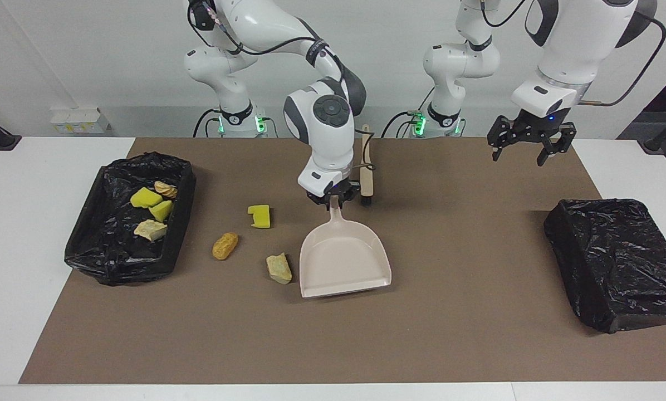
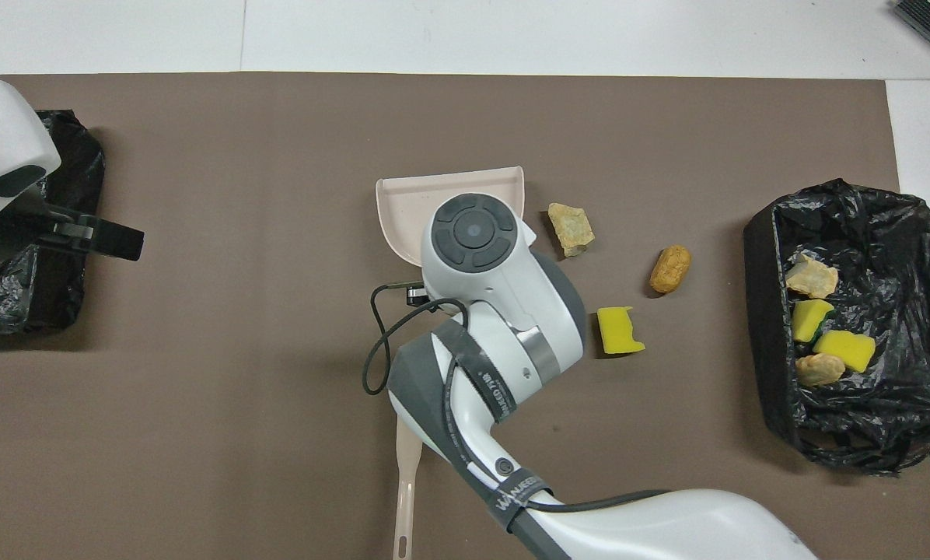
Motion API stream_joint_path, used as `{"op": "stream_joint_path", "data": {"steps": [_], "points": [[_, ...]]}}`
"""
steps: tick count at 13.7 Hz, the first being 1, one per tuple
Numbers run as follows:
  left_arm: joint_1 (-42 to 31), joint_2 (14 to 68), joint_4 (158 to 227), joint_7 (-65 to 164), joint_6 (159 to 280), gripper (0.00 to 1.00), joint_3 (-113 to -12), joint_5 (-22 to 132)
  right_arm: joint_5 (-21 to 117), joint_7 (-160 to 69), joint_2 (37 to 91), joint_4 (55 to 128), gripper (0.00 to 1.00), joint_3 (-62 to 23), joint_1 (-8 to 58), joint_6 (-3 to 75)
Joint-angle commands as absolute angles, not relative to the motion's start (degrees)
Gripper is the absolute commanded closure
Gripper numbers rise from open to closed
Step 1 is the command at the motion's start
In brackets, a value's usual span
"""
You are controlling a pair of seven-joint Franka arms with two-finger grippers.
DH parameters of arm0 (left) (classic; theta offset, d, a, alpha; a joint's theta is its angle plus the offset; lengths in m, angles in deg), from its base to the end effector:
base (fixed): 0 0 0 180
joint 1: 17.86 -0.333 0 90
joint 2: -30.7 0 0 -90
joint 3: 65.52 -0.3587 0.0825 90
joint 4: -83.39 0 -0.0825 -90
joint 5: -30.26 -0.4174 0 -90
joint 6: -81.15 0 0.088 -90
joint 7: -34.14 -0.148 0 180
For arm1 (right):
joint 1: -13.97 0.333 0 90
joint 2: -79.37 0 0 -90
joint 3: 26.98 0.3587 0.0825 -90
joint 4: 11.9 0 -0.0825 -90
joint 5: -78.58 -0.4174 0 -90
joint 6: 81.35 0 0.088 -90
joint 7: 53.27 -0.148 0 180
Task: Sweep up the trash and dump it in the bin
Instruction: 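Bring the empty dustpan back to the table center with the right gripper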
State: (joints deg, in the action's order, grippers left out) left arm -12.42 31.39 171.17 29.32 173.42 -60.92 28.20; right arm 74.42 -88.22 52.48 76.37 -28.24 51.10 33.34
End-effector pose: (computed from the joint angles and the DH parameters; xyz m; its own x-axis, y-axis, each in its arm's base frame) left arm 0.5912 -0.0991 0.6426 0.9643 -0.2574 0.0631 -0.2552 -0.9660 -0.0404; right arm 0.5907 0.4384 0.3643 0.9992 -0.0114 -0.0391 -0.0130 -0.9991 -0.0406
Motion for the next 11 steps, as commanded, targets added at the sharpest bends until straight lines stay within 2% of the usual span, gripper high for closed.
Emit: {"op": "stream_joint_path", "data": {"steps": [1,5,7,11], "points": [[-13.0,32.3,168.9,29.2,171.2,0.0,-60.3,27.4,71.4,-92.5,49.7,73.4,1.0,-28.6,51.9,36.4],[-13.2,31.1,168.9,29.4,171.1,0.0,-60.3,27.4,70.3,-91.9,49.0,73.3,1.0,-27.9,52.3,39.5],[-13.1,31.1,168.9,29.3,171.1,0.0,-60.3,27.4,70.5,-91.8,46.7,72.3,1.0,-27.8,52.6,39.5],[-13.2,31.1,168.9,29.4,171.0,0.0,-60.3,27.4,70.7,-91.0,47.1,72.4,1.0,-27.8,52.6,38.6]]}}
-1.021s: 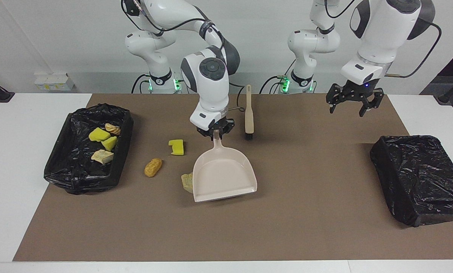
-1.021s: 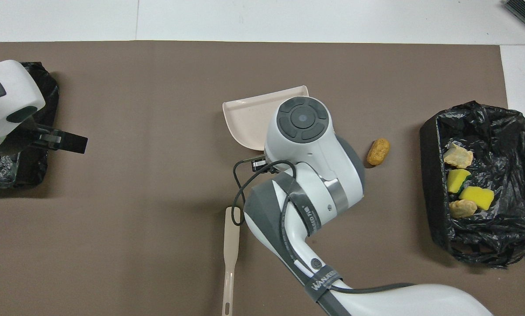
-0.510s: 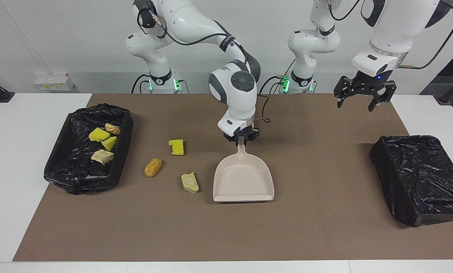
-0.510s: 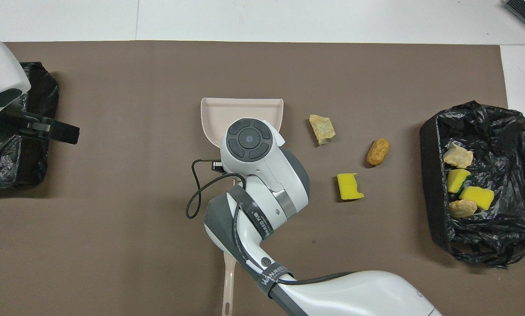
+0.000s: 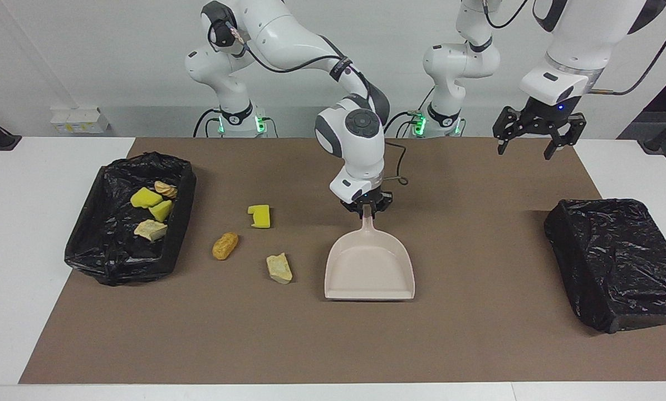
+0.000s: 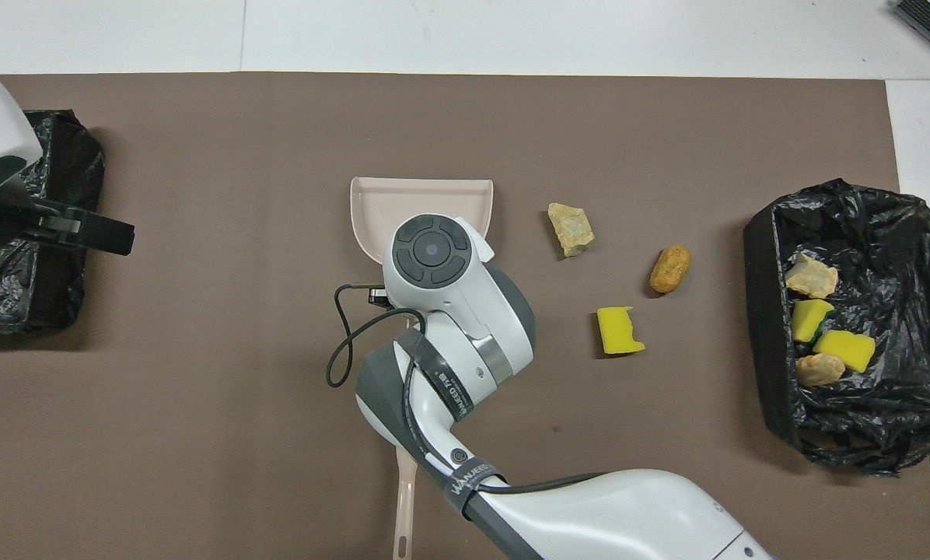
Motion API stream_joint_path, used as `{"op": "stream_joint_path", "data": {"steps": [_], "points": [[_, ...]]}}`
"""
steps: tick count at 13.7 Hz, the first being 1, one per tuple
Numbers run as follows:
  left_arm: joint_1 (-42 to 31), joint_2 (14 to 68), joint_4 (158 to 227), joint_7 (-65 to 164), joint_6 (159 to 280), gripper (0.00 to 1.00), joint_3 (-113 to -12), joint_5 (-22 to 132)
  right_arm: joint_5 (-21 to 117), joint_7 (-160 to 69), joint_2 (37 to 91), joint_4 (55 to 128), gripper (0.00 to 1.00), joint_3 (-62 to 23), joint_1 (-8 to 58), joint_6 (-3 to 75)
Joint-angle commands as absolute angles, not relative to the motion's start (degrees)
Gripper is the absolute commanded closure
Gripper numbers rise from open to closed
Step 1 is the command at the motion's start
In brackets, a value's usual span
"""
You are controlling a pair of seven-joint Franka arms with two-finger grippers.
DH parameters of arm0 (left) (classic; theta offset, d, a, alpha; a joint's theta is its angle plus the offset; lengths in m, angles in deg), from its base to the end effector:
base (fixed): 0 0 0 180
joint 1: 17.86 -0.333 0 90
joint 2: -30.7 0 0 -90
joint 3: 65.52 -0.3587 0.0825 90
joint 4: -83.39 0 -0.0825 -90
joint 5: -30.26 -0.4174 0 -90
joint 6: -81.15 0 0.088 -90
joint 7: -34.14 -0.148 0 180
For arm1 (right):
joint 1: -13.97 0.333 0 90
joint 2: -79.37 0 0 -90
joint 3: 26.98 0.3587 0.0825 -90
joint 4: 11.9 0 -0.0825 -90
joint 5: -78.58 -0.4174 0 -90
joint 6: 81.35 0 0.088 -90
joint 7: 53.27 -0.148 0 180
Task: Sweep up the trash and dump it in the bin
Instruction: 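Lower the dustpan onto the table and release it with the right gripper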
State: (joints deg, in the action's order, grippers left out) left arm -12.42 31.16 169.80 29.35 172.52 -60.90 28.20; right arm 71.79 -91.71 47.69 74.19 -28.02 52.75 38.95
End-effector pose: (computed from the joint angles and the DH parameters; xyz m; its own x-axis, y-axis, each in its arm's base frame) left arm 0.5888 -0.0989 0.6557 0.9636 -0.2565 0.0753 -0.2540 -0.9663 -0.0417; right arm 0.5946 0.4752 0.3300 0.9975 -0.0655 -0.0265 -0.0678 -0.9926 -0.1004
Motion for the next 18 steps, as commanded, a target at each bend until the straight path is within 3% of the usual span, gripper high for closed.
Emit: {"op": "stream_joint_path", "data": {"steps": [1,5,6,7,8,9,11,15,18], "points": [[-13.2,31.1,168.9,29.3,171.0,0.0,-60.3,27.4,70.6,-90.5,47.1,72.6,1.0,-27.7,52.6,38.6],[-13.1,31.1,168.9,29.4,171.1,0.0,-60.3,27.4,70.8,-90.0,46.5,72.7,1.0,-27.7,52.6,38.2],[-13.1,31.1,168.9,29.3,171.1,0.0,-60.3,27.4,70.8,-90.0,46.5,72.8,0.84,-27.8,52.6,38.3],[-13.2,31.1,168.9,29.4,171.1,0.0,-60.3,27.4,70.8,-90.0,46.5,72.7,0.53,-27.8,52.6,38.3],[-13.1,31.1,168.9,29.4,171.0,0.0,-60.3,27.4,71.2,-90.0,46.5,72.7,0.14,-27.7,52.7,38.2],[-13.1,31.1,168.9,29.3,171.1,0.0,-60.3,27.4,71.8,-90.0,46.5,72.7,0.0,-27.8,52.7,38.1],[-13.1,31.1,168.9,29.3,171.1,0.0,-60.3,27.4,72.2,-90.0,47.8,72.6,0.0,-27.8,52.7,37.3],[-13.1,31.1,168.9,29.4,171.1,0.0,-60.3,27.4,71.1,-90.4,56.4,73.9,0.0,-27.5,52.8,28.9],[-13.1,31.1,168.9,29.3,171.1,0.0,-60.3,27.4,67.8,-91.3,64.7,82.5,0.0,-25.0,53.1,26.5]]}}
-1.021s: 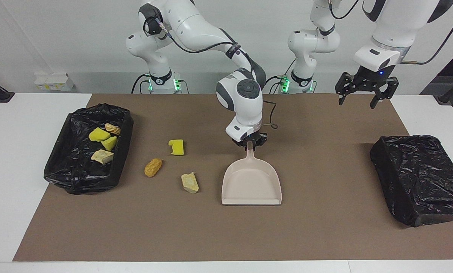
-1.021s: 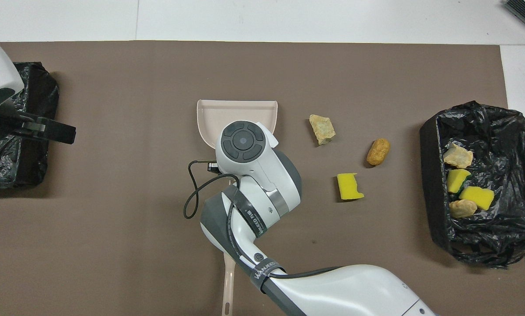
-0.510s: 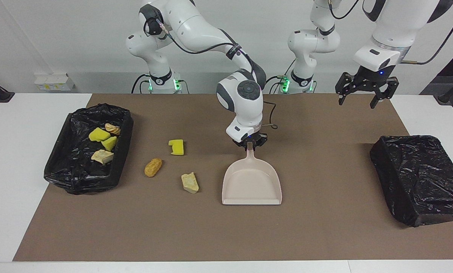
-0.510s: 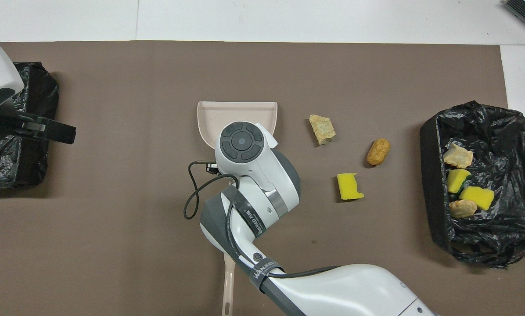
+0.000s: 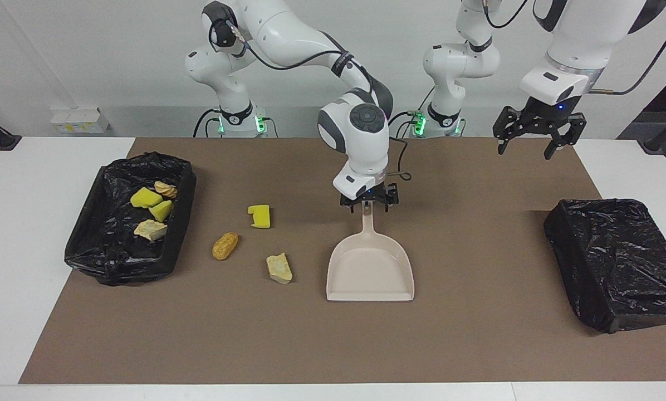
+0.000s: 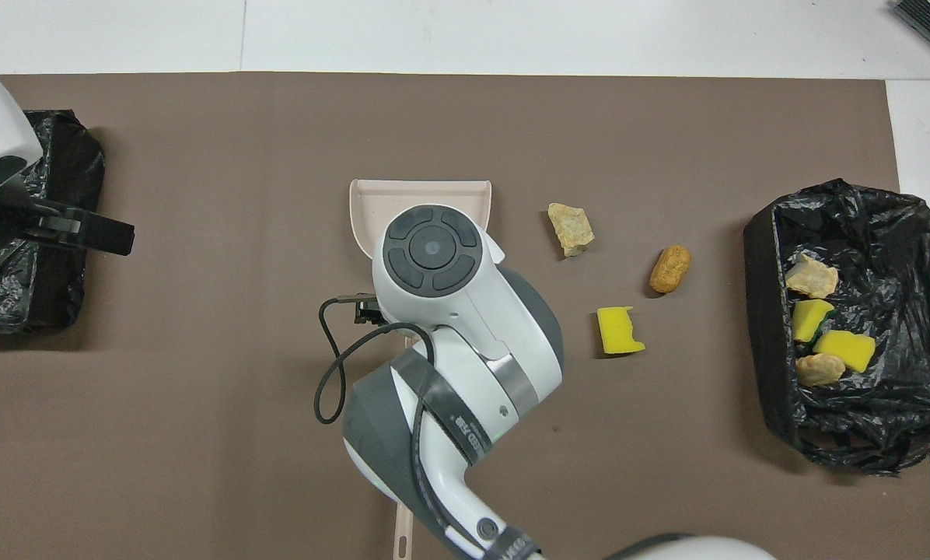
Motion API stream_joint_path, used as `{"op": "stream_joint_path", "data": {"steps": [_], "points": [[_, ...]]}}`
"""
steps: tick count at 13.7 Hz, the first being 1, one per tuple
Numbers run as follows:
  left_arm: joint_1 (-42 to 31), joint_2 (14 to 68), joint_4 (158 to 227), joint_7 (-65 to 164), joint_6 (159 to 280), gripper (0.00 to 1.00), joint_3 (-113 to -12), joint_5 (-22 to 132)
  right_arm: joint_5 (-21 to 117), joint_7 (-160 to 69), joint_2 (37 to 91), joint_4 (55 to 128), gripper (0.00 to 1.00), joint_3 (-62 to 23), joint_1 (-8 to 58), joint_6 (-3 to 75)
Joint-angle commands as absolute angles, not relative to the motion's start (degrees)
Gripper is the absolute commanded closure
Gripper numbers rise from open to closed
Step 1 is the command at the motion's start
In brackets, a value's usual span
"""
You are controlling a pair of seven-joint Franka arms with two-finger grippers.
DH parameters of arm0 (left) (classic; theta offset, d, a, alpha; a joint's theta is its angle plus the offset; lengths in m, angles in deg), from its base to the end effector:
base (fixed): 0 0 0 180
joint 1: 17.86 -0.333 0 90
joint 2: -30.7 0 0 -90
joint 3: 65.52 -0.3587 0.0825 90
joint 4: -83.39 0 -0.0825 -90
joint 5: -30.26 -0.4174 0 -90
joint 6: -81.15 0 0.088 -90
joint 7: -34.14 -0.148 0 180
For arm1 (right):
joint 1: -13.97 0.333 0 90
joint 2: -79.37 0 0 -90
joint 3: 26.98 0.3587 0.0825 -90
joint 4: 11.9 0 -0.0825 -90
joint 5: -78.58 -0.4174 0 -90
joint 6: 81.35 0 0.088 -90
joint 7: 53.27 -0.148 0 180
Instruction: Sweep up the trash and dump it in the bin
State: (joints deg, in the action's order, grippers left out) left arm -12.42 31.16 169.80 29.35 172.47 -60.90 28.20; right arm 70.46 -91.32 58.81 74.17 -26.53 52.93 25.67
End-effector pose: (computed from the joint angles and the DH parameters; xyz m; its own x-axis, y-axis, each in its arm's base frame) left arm 0.5886 -0.0989 0.6556 0.9637 -0.2565 0.0744 -0.2540 -0.9663 -0.0416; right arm 0.5433 0.4667 0.4532 0.9965 -0.0132 -0.0820 -0.0223 -0.9936 -0.1111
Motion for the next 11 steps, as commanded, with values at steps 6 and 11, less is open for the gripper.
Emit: {"op": "stream_joint_path", "data": {"steps": [6,11], "points": [[-13.1,31.1,168.9,29.4,171.1,0.0,-60.3,27.4,60.6,-94.6,77.7,107.6,0.0,-24.3,62.6,33.8],[-13.2,31.1,168.9,29.3,171.1,0.0,-60.3,27.4,60.6,-98.2,77.7,115.3,0.0,-24.3,66.9,40.5]]}}
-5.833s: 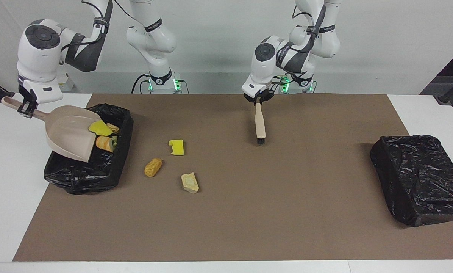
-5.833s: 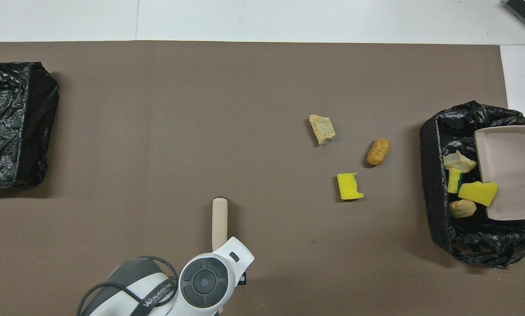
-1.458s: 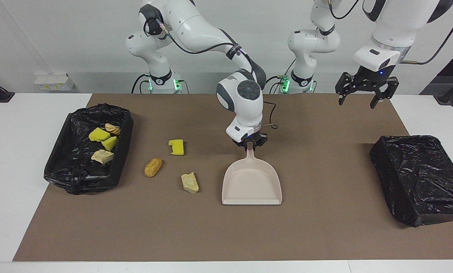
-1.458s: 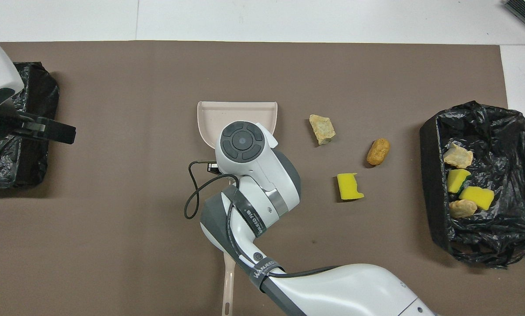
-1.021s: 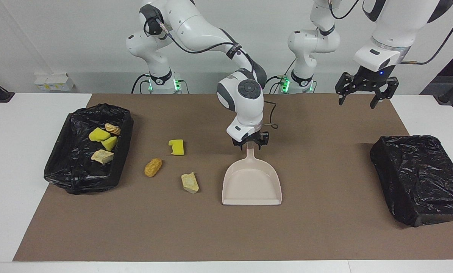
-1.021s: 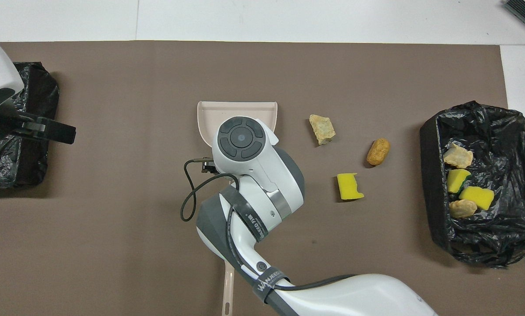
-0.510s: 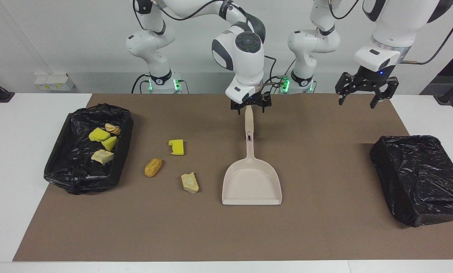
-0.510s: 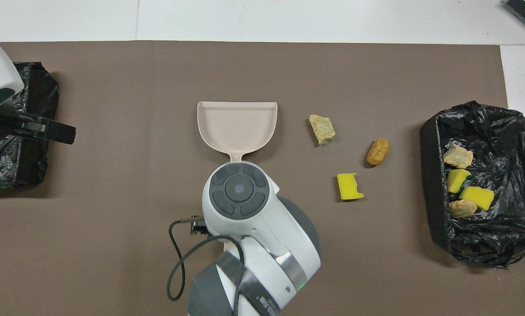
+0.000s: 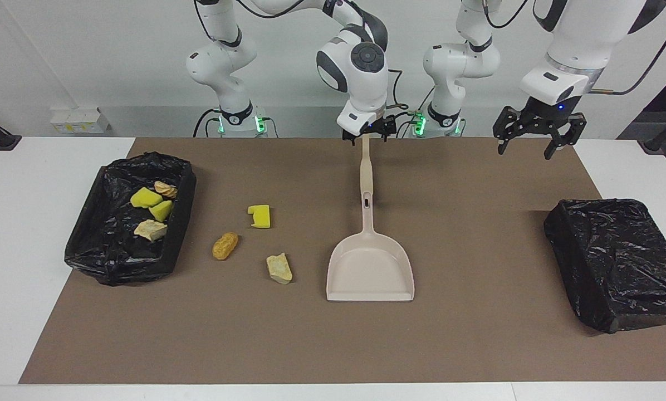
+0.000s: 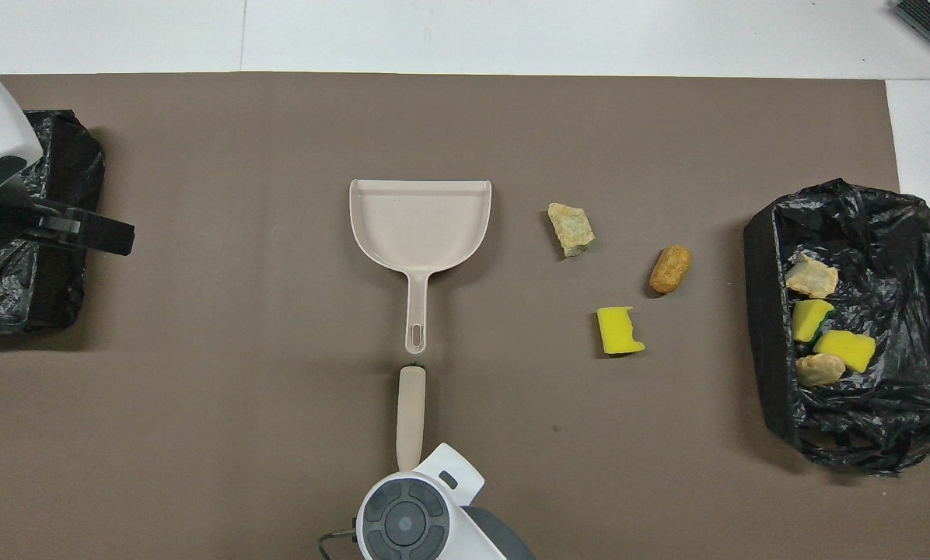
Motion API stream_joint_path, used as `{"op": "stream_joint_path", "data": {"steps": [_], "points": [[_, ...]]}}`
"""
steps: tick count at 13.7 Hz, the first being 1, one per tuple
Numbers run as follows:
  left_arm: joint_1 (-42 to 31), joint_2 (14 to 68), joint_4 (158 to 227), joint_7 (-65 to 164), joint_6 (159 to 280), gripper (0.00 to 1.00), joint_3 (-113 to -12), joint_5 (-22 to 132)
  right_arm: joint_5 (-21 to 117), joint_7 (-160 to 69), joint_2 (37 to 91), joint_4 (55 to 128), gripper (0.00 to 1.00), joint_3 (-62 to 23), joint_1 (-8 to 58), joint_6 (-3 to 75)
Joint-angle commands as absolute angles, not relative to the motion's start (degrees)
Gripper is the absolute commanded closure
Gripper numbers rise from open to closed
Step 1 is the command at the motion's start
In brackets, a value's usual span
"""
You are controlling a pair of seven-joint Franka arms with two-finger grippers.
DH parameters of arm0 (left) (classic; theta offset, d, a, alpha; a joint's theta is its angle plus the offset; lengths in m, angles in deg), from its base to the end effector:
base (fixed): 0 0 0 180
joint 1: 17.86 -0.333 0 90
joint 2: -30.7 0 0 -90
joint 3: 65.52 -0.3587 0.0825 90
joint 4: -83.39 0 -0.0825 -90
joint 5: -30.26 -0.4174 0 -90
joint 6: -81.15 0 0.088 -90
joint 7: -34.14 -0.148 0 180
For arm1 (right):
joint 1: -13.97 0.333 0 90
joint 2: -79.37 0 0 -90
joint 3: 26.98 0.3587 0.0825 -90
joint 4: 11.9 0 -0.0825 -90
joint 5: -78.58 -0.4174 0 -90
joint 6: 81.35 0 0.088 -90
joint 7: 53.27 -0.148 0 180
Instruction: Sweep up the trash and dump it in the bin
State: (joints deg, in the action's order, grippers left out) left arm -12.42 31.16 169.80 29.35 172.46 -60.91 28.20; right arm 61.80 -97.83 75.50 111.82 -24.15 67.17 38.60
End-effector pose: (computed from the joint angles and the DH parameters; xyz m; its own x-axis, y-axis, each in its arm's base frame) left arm 0.5886 -0.0988 0.6556 0.9637 -0.2563 0.0742 -0.2538 -0.9664 -0.0416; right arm 0.2913 0.4758 0.3407 0.9620 0.0432 -0.2698 0.0280 -0.9978 -0.0599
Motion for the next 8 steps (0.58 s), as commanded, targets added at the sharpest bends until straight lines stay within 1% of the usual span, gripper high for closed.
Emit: {"op": "stream_joint_path", "data": {"steps": [1,4,5,6,7,8], "points": [[-13.1,31.1,168.9,29.3,171.1,0.0,-60.3,27.4,60.6,-98.2,77.5,115.5,0.04,-24.3,67.8,41.5],[-13.1,31.1,168.9,29.3,171.1,0.0,-60.3,27.4,60.6,-99.8,75.9,115.7,0.08,-24.3,68.0,46.5],[-13.2,31.1,168.9,29.7,171.0,0.0,-60.3,27.4,60.6,-99.9,75.9,115.7,0.11,-24.3,68.0,46.6],[-12.9,31.1,168.9,29.7,171.0,0.0,-60.2,27.4,60.6,-99.9,76.0,116.1,0.2,-24.3,68.0,46.7],[-13.0,30.8,169.0,29.5,170.5,0.0,-60.1,27.4,60.6,-99.9,76.2,116.5,0.33,-24.3,68.0,46.7],[-13.0,30.7,169.0,29.5,170.6,0.0,-60.1,27.4,60.6,-99.8,75.9,116.6,0.39,-24.3,68.9,46.8]]}}
